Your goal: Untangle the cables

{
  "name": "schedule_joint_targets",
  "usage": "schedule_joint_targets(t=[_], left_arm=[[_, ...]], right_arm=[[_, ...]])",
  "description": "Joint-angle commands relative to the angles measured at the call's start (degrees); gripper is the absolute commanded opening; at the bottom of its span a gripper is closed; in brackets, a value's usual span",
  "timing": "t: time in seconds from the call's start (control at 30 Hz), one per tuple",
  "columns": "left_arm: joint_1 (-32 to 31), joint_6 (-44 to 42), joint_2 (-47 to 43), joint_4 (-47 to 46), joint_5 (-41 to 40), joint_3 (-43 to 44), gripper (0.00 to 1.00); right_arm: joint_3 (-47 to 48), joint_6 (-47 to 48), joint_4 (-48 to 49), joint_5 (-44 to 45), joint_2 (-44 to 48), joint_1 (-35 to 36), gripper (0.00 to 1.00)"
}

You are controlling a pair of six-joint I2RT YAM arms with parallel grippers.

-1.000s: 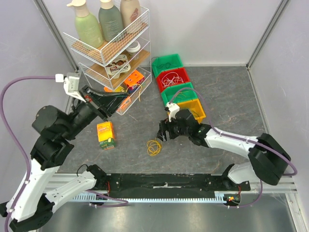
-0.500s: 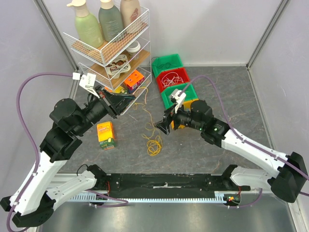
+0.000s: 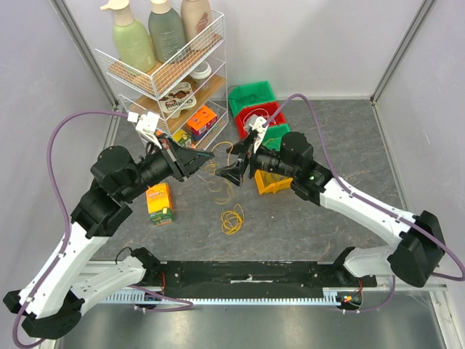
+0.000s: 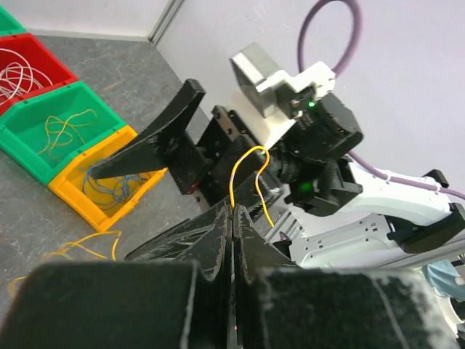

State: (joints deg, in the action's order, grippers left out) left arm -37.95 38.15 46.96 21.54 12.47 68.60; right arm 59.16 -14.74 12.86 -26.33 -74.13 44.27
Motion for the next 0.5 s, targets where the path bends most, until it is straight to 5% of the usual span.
schedule_joint_targets(t=[0.0, 0.2, 0.47], left_arm=[[0.1, 2.4, -1.2, -3.4, 1.8, 0.4, 0.02], [0.1, 3.2, -1.0, -5.4, 3.1, 1.0, 0.02], [0.0, 0.3, -0.8, -6.2, 2.5, 4.4, 0.02]], right_arm=[[1.6, -3.2, 9.4, -4.0, -2.9, -0.1, 0.92], [-0.8, -7.2, 13.8, -5.3, -6.6, 0.0, 0.82], [-6.7, -21.4, 28.4, -10.6, -12.3, 0.5, 0.20]])
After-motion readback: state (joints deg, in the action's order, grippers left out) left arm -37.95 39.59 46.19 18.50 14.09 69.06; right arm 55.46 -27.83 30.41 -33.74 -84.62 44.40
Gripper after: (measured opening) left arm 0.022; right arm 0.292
